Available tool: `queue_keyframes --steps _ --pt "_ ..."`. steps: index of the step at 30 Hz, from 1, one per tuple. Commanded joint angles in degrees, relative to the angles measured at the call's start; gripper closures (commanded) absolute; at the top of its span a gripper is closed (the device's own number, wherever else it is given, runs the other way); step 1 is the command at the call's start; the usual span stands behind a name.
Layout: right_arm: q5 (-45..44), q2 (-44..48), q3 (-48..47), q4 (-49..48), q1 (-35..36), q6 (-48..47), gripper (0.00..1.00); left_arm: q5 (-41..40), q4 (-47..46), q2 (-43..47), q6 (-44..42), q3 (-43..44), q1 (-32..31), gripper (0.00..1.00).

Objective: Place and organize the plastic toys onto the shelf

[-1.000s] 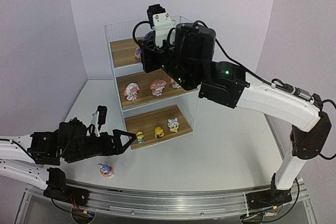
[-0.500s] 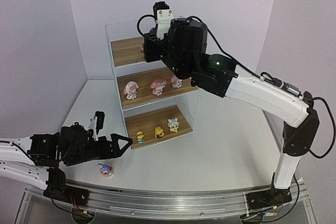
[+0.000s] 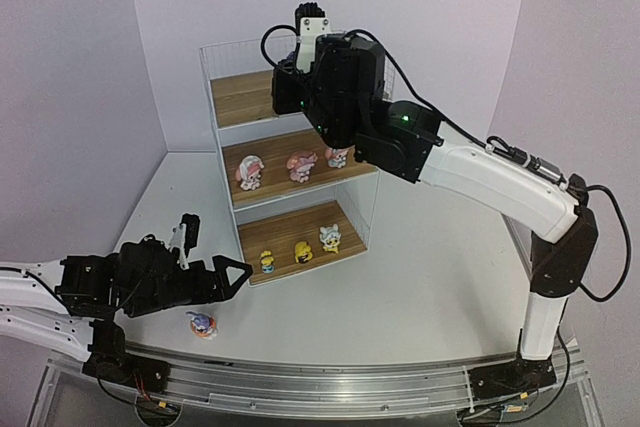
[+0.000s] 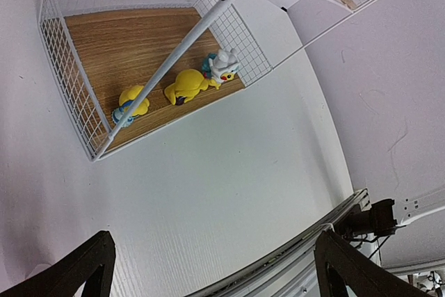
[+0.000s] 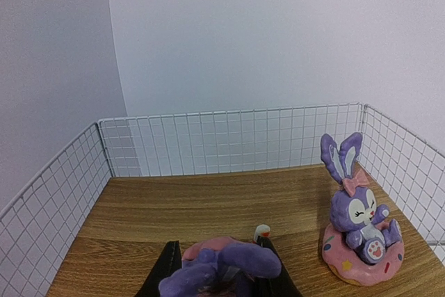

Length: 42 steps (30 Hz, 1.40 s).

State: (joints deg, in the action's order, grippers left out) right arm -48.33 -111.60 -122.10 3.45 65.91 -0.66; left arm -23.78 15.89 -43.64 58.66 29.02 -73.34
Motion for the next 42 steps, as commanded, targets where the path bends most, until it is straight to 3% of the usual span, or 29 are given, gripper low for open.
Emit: queue_keyframes --steps 1,10,18,26,34,42 --pt "-2.73 -0.89 -1.94 -0.55 -0.16 -1.36 0.79 -1.56 0.54 0.30 0.64 1.54 -0.04 0.00" --pt "-2.21 -0.98 -2.36 -0.55 -0.16 -1.86 0.56 -1.83 0.66 -0.17 0.65 1.68 0.01 0.00" --pt "-1.70 -1.24 -2.81 -0.55 -0.16 -2.05 0.53 -2.40 0.98 0.70 0.76 1.66 -0.05 0.00" --pt "-0.48 -0.28 -3.49 -0.55 -0.14 -3.67 0.41 -3.13 3.86 1.86 2.06 2.65 -0.01 0.00" --pt "5.23 6.65 3.11 -0.53 -0.16 -3.56 0.30 -4.22 9.10 1.95 4.68 4.37 -0.04 0.00" --pt "11.59 17.06 12.76 -0.33 -0.15 -3.07 0.23 -5.24 19.96 1.47 10.55 7.13 -0.05 0.00"
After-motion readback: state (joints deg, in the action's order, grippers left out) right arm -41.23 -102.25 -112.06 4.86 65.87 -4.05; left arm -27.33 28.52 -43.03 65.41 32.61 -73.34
